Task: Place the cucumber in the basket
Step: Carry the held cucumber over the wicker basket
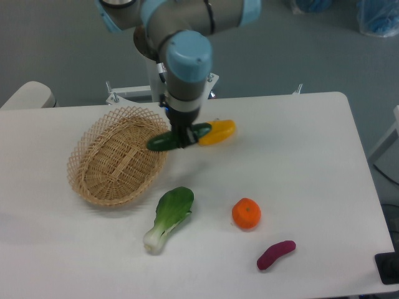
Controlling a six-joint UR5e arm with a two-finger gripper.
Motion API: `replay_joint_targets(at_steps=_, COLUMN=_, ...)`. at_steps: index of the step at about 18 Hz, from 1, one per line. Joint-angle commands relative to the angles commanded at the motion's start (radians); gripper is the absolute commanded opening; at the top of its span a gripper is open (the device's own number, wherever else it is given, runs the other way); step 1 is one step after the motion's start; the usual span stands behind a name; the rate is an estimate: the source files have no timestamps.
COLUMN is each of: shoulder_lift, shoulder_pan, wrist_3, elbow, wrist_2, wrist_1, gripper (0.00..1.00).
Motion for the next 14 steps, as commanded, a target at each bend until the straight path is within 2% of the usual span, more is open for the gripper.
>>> replay_joint_targets(at_steps=3, shoulder_lift=-0.012, shoulder_pan=-0.046, wrist_3=-0.066, elbow=-0.008, wrist_2=0.002, wrist_1=0.009, gripper=0.16)
replay_joint_targets(at_steps=8, shoulder_lift=-0.115, shoulder_pan=-0.199, wrist_3=-0.248, elbow=-0.008, wrist_2=0.009, wrist_1=0.175, gripper=0.16)
replay_joint_targets(at_steps=11, shoulder_lift=-0.133, shoulder_pan=-0.245, wrist_3=-0.302, elbow=-0.006, wrist_2=0.009, wrist_1=0.176, gripper=0.17)
replay_joint_targets(at_steps=14, shoulder_lift=-0.165, shoulder_pan=-0.261, wrist_3=-0.33, elbow=-0.002, wrist_2=0.011, wrist_1=0.182, gripper=0.23)
